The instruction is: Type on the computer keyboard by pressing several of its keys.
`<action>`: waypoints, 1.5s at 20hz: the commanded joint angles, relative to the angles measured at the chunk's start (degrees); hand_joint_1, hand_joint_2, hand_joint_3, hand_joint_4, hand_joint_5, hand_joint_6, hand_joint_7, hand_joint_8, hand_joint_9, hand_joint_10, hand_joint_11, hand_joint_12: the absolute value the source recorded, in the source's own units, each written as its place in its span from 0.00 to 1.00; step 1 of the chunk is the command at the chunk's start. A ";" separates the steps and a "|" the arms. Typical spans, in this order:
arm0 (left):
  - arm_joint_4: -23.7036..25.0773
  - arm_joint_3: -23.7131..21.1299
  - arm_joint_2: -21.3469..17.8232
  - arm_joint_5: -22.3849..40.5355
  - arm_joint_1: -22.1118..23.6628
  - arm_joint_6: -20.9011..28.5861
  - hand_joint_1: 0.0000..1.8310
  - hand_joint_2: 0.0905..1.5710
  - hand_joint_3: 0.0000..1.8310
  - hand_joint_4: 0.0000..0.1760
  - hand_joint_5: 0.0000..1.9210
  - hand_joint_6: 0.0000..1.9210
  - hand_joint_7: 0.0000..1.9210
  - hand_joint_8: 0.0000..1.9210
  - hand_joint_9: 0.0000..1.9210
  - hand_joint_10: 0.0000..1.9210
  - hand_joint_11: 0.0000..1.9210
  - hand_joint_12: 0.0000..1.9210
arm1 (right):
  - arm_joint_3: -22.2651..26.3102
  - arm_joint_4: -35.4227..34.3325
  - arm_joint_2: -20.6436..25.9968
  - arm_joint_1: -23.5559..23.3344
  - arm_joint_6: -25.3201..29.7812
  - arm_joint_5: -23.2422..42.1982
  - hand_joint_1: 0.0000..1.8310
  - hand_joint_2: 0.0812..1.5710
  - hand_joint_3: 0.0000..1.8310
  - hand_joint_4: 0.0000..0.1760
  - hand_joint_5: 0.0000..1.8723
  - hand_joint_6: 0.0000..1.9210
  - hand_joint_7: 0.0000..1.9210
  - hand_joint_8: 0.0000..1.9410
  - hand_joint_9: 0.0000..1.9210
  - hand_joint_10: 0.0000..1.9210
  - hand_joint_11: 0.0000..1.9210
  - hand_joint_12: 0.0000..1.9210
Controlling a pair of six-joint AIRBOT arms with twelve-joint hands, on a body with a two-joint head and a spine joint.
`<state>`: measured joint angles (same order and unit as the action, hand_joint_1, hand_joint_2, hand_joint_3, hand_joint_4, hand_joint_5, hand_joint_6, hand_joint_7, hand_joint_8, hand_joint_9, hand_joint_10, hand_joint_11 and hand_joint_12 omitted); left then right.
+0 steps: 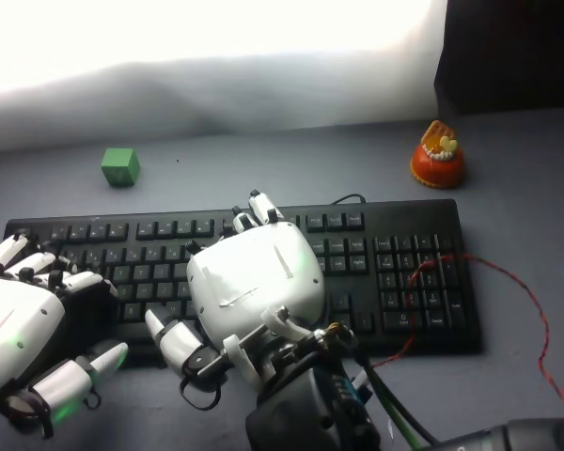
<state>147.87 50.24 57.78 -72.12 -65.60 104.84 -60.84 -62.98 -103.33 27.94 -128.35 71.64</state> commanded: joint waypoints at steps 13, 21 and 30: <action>1.63 1.25 0.20 -5.21 1.03 -0.20 0.24 0.85 0.00 0.00 0.44 0.12 0.36 0.01 0.21 0.16 0.00 0.60 | -5.40 7.30 -2.35 -0.25 7.23 -0.94 0.03 0.81 0.00 0.00 0.36 0.28 0.47 0.01 0.35 0.24 0.00 0.74; 1.63 1.16 0.18 -5.19 1.21 -0.23 0.24 0.86 0.00 0.00 0.47 0.11 0.32 0.00 0.19 0.16 0.00 0.64 | -6.05 7.28 -2.32 -0.37 7.83 -2.31 0.05 0.79 0.00 0.00 0.50 0.26 0.40 0.00 0.21 0.38 0.00 0.83; 1.63 1.73 0.63 -6.43 2.58 -0.24 0.28 0.85 0.00 0.00 0.36 0.10 0.36 0.00 0.20 0.34 0.00 0.83 | -6.06 7.29 -2.27 -0.36 7.86 -2.36 0.06 0.80 0.00 0.00 0.34 0.23 0.44 0.00 0.31 0.41 0.11 0.85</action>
<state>147.79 51.64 58.26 -71.44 -63.51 104.79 -66.94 -59.99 -105.71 27.75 -120.68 66.57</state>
